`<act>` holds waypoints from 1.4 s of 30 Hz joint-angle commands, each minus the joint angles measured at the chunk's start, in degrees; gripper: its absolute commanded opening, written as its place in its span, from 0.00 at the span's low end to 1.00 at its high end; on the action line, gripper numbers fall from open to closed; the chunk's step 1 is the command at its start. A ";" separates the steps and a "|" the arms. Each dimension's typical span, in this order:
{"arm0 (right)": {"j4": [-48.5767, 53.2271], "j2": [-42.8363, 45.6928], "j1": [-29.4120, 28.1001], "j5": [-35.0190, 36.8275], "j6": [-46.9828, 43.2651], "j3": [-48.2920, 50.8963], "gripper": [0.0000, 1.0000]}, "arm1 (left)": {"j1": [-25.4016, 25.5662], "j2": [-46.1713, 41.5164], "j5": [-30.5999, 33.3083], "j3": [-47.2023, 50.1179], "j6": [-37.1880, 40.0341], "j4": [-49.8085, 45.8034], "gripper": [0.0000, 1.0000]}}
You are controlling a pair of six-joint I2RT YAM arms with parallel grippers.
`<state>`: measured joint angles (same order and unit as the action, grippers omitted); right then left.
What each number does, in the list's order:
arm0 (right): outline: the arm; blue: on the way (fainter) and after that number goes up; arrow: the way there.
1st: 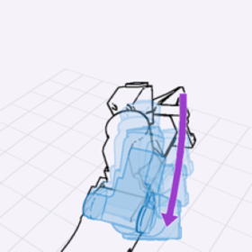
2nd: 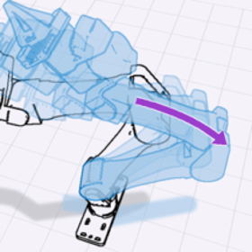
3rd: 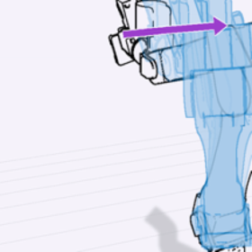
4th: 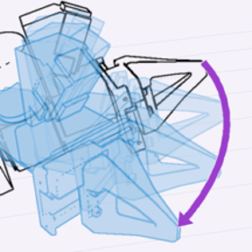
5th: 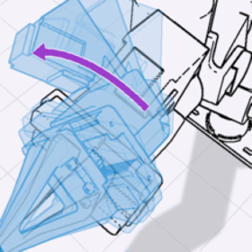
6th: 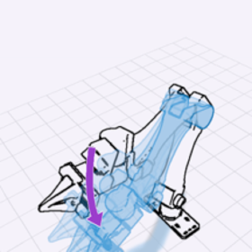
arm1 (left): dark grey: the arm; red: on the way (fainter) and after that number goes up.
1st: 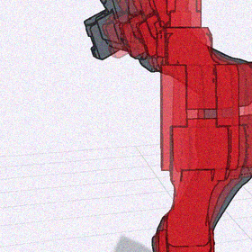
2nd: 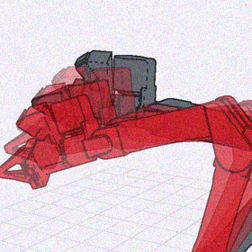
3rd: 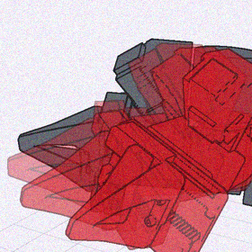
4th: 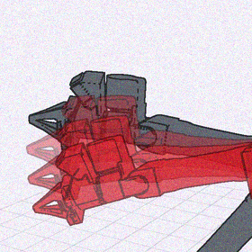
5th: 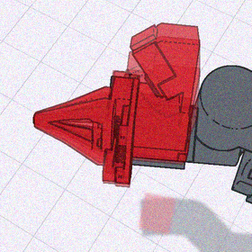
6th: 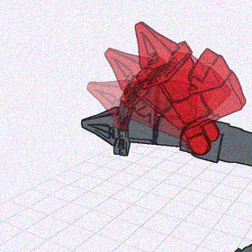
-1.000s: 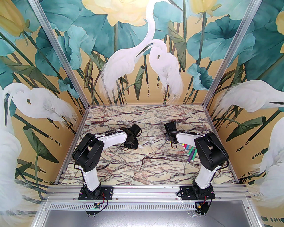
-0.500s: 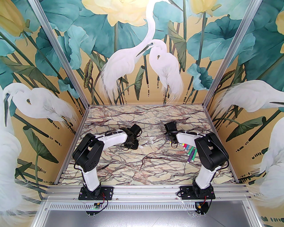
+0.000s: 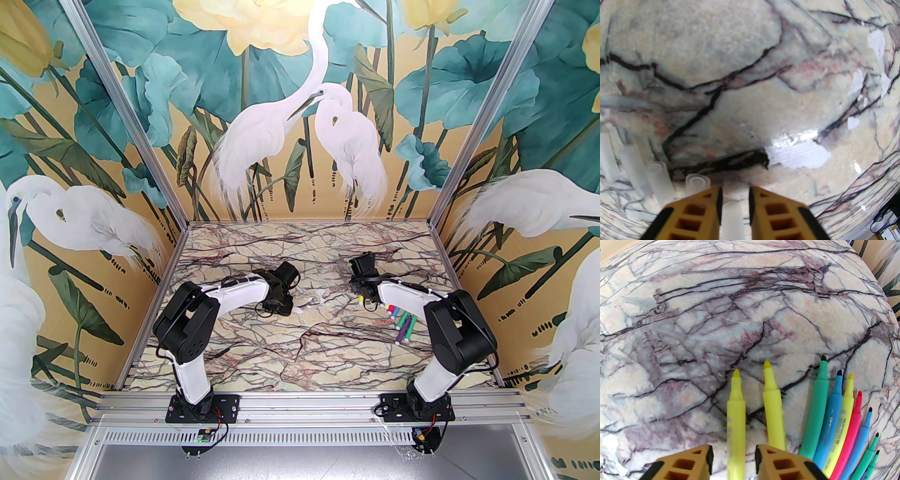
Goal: Open the pen caps
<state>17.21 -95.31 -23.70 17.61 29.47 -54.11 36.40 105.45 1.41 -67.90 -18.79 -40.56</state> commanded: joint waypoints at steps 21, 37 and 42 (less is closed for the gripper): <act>-4.46 17.02 -2.84 1.37 -10.32 8.32 0.59 | -1.20 -17.88 14.10 7.34 2.72 6.38 0.75; -18.04 32.75 5.46 8.21 -22.20 20.41 0.99 | -20.88 -39.68 17.05 27.92 10.02 31.21 1.00; -30.42 33.04 11.45 8.40 -22.19 27.19 0.99 | -26.28 -40.24 18.19 33.70 11.81 42.05 1.00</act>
<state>-3.62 -62.65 -14.61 24.51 8.67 -30.22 12.10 66.17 17.47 -36.73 -9.34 -8.08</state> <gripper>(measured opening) 0.993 0.996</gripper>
